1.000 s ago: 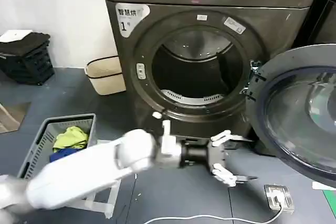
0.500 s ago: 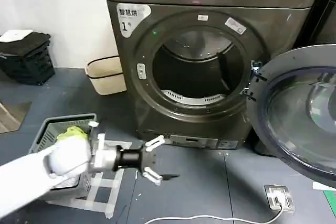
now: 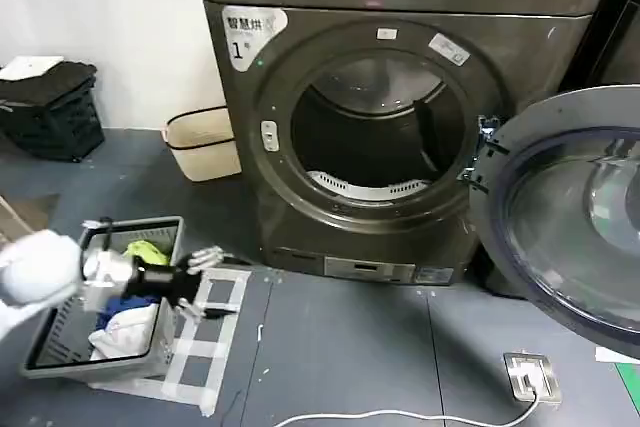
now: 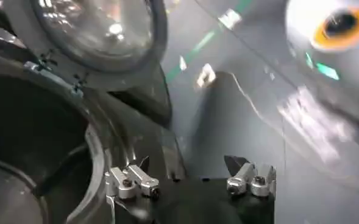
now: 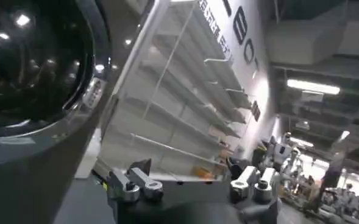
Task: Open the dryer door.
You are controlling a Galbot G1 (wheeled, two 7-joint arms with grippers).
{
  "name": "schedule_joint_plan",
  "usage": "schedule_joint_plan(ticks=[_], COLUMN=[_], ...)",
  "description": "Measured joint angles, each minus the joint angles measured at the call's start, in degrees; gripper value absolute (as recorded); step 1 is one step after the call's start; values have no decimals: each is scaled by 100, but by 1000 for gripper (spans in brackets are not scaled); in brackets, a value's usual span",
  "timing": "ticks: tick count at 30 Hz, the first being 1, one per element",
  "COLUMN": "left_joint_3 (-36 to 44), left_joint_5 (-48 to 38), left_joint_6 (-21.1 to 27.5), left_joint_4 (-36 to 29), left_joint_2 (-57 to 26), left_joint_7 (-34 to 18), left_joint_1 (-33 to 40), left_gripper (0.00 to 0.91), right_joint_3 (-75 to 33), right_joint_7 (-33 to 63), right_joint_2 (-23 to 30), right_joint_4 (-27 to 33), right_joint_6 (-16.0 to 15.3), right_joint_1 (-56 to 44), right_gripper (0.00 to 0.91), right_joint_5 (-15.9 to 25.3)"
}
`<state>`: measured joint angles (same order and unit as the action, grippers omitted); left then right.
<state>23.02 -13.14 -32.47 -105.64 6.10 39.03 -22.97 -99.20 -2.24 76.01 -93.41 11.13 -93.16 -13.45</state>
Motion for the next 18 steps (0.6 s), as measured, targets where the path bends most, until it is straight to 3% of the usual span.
schedule_joint_plan(ticks=[12,18], left_joint_3=[-5,-50], left_joint_5=[1566,2305], left_joint_6=[-1426,-1484], left_joint_4=[933,1290], left_joint_2=[-518,-700], left_joint_7=[1,94], left_joint_1=[466,607], left_gripper=[907,907], right_joint_3=[221,332], right_joint_7=[-1,-4], right_joint_2=[-20,-16], right_joint_4=[79,82], right_joint_6=[-34,-24], right_joint_1=[62,81], right_gripper=[907,907], right_joint_5=[1,3])
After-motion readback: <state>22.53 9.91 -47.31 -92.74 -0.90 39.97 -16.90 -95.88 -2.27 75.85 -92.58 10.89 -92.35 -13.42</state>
